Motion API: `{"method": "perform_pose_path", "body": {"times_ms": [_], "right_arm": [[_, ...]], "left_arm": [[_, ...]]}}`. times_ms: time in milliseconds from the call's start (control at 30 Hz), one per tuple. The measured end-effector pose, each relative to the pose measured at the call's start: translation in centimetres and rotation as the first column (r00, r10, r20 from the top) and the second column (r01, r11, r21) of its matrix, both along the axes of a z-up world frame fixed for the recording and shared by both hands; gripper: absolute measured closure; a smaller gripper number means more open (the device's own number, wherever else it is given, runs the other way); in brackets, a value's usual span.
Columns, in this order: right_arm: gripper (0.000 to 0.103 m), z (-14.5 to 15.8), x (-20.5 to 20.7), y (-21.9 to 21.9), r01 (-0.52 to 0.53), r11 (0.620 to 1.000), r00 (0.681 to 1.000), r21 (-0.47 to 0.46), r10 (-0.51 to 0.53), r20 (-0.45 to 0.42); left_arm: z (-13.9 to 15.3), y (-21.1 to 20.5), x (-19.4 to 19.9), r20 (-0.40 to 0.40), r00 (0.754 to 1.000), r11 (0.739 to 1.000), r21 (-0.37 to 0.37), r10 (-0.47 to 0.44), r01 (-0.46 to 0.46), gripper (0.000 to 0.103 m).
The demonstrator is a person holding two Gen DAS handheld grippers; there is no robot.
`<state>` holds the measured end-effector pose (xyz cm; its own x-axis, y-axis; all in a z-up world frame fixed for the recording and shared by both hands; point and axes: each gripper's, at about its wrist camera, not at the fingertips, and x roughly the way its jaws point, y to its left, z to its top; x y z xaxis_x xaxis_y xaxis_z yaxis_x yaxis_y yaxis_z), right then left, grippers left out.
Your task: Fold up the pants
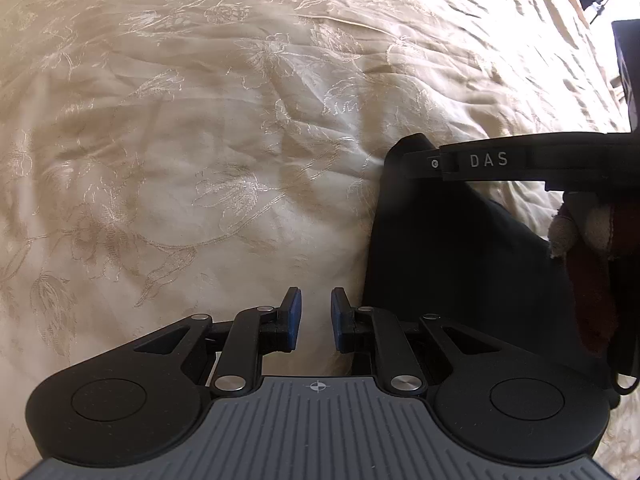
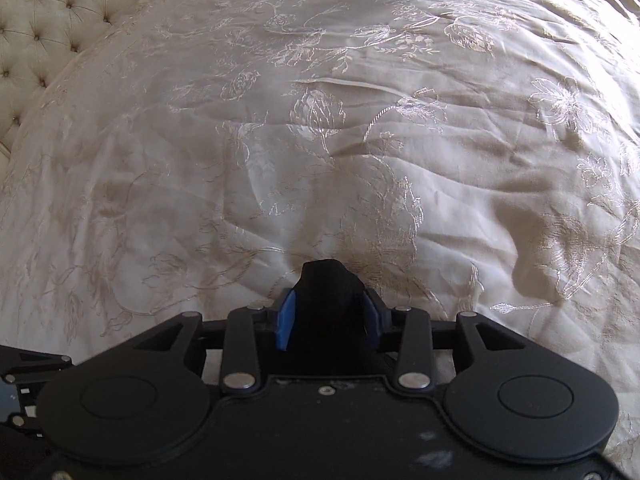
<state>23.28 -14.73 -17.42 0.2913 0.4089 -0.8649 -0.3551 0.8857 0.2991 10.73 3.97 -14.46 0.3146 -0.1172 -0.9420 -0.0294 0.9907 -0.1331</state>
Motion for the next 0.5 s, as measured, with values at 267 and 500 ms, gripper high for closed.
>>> {"method": "perform_pose_path", "body": {"times_ms": [267,500], "right_arm": [[0.089,4.5,-3.5,-0.4,-0.299,0.946,0.940,0.128,0.269,0.211],[0.076,-0.4,0.6,-0.4,-0.066,0.997,0.996,0.048,0.063,0.067]], "left_arm": [[0.9,0.1,-1.0,0.034,0.999,1.000,-0.025,-0.003,0.003,0.088],[2.1,-1.6,-1.2,0.072,0.994,0.996,-0.023,-0.079,0.081,0.088]]}}
